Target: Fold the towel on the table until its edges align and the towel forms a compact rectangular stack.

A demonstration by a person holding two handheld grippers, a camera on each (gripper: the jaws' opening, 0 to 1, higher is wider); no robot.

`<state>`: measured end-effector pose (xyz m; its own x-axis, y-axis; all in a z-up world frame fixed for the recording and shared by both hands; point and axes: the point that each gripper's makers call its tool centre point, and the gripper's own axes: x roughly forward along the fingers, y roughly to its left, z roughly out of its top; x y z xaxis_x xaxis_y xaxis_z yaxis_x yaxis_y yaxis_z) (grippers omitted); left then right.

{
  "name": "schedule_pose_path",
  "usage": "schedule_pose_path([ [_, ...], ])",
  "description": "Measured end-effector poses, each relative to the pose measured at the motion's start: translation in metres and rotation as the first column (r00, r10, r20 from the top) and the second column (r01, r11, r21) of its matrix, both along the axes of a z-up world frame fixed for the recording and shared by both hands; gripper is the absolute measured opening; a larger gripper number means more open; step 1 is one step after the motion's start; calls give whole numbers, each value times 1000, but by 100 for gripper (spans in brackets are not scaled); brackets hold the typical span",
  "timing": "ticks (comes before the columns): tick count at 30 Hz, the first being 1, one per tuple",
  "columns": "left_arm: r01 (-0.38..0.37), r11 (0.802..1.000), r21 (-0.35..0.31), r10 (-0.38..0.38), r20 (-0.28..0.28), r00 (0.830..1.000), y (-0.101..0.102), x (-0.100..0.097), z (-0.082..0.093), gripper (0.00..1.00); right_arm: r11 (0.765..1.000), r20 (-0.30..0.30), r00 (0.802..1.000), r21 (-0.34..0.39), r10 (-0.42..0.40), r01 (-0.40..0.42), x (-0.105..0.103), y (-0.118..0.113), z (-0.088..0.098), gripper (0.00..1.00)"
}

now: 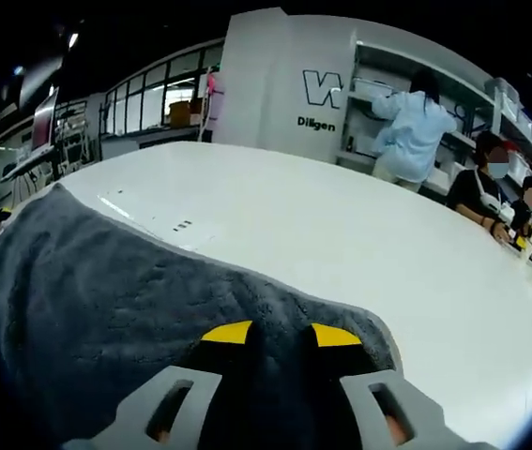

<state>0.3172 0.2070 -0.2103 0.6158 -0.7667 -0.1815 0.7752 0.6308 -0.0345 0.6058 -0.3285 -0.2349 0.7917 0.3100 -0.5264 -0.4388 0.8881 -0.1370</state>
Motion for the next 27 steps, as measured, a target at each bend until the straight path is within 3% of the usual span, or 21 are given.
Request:
schedule_pose_path([
  [6,2,1000,-4,-2,-1,1000,0,0,0,99,999,42,999,-53,12,-10,11,-2,2,20],
  [13,3,1000,-4,-3,-1,1000,1,0,0,99,997,48,999,-82,1,3,14,-1,2,21],
  [18,2,1000,-4,-2,-2,1000,0,0,0,99,996,59,998,-90,-7,12,29,-5,2,23],
  [27,3,1000,-2,-3,-2,1000,-4,3,0,99,997,64,998,-71,-8,12,30,-11,2,24],
])
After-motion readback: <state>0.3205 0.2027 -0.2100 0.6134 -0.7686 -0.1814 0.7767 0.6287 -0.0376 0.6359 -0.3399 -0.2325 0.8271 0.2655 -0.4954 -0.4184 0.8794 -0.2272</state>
